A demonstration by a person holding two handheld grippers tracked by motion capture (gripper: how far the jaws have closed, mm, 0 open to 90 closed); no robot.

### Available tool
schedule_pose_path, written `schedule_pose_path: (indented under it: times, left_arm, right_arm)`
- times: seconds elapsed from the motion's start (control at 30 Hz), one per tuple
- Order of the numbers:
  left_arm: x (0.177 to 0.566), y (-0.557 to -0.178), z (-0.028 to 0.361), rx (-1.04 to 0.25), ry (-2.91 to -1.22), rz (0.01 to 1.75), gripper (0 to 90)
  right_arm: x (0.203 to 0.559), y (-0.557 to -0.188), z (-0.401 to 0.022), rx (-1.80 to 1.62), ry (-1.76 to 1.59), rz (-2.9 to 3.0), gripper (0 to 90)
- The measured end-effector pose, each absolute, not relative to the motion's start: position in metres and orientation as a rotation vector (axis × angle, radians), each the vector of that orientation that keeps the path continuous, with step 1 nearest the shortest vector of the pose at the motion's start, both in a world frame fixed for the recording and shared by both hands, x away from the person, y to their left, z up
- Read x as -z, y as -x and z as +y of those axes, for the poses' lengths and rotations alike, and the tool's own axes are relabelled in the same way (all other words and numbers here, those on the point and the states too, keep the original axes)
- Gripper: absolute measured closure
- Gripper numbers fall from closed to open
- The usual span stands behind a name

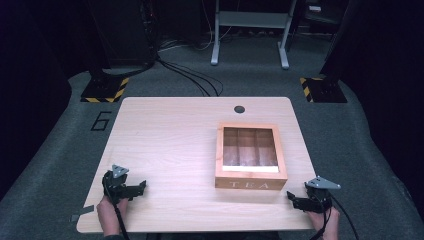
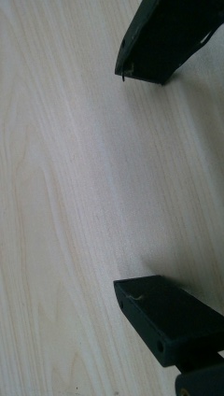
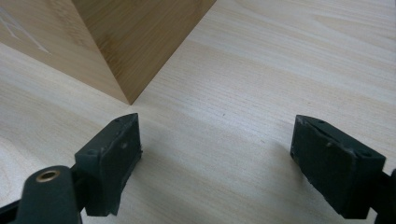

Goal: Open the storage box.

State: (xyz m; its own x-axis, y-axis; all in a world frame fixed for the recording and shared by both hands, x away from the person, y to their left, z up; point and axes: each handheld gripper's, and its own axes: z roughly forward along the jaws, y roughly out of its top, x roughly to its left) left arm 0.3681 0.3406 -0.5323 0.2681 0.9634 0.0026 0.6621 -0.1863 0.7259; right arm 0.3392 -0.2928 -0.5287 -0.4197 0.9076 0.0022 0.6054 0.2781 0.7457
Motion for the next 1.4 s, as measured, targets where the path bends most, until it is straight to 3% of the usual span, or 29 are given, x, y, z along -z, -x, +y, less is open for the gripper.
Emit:
schedule_pose_path:
  times: [0.9, 1.4]
  left_arm:
    - [0.532, -0.368, 0.341, -0.633, -1.929, 1.464, 0.8]
    - [0.532, -0.368, 0.341, -0.633, -1.929, 1.464, 0.8]
  right_arm:
    - [0.520, -0.335, -0.289, -1.088, -1.352, 2.135, 14.5]
    - [0.493, -0.341, -0.270, -1.150, -1.266, 2.072, 22.9]
